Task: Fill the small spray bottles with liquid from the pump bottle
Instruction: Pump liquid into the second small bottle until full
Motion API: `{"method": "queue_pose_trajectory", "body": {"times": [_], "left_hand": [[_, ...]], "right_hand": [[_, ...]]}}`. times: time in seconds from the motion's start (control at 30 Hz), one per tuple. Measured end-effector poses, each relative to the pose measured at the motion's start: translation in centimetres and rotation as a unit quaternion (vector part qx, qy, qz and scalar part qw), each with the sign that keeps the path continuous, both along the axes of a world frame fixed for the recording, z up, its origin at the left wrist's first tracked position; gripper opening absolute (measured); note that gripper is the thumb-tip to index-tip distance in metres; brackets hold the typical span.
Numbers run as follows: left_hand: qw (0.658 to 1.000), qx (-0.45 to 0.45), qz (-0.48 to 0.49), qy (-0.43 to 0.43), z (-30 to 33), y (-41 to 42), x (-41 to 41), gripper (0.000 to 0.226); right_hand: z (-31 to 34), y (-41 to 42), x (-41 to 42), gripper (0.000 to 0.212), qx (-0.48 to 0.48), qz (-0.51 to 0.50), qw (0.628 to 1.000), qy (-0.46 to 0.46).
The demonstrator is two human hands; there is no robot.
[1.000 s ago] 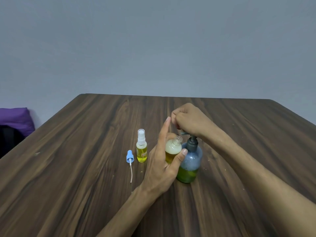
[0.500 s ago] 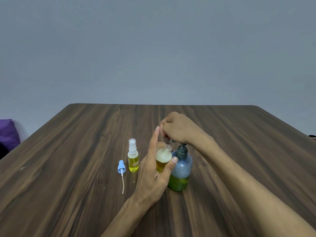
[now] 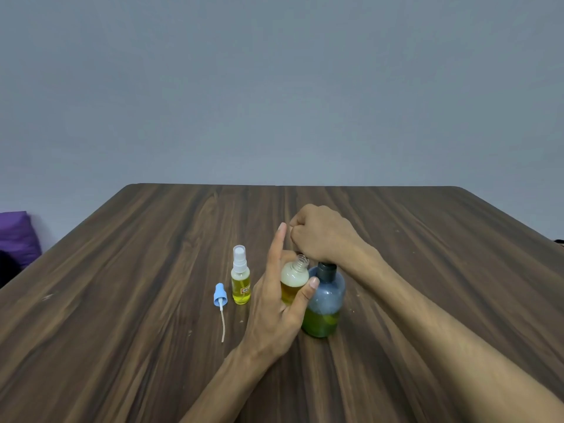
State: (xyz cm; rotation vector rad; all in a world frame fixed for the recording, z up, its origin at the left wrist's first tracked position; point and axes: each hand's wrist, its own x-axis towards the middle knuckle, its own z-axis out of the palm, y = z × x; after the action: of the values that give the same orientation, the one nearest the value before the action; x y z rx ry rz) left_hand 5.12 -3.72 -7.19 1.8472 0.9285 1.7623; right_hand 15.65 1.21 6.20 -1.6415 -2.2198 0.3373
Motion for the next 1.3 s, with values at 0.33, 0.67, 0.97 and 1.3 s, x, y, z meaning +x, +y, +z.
{"method": "queue_pose_trajectory", "body": {"times": [0.33, 0.67, 0.97, 1.3], "left_hand": [[1.000, 0.000, -0.002, -0.003, 0.2, -0.2, 0.2, 0.088], [1.000, 0.003, 0.005, 0.002, 0.1, 0.0, 0.1, 0.087], [1.000, 0.005, 0.012, 0.009, 0.1, -0.1, 0.1, 0.086], [1.000, 0.000, 0.010, 0.009, 0.0, 0.0, 0.1, 0.087]], "right_hand": [[0.4, 0.1, 0.0, 0.037, -0.009, 0.012, 1.000, -0.009], [0.7, 0.1, 0.0, 0.039, 0.036, 0.004, 0.999, 0.002], [0.6, 0.1, 0.1, 0.038, 0.046, -0.015, 0.999, 0.009], [0.5, 0.1, 0.1, 0.037, 0.053, -0.020, 0.998, 0.002]]}}
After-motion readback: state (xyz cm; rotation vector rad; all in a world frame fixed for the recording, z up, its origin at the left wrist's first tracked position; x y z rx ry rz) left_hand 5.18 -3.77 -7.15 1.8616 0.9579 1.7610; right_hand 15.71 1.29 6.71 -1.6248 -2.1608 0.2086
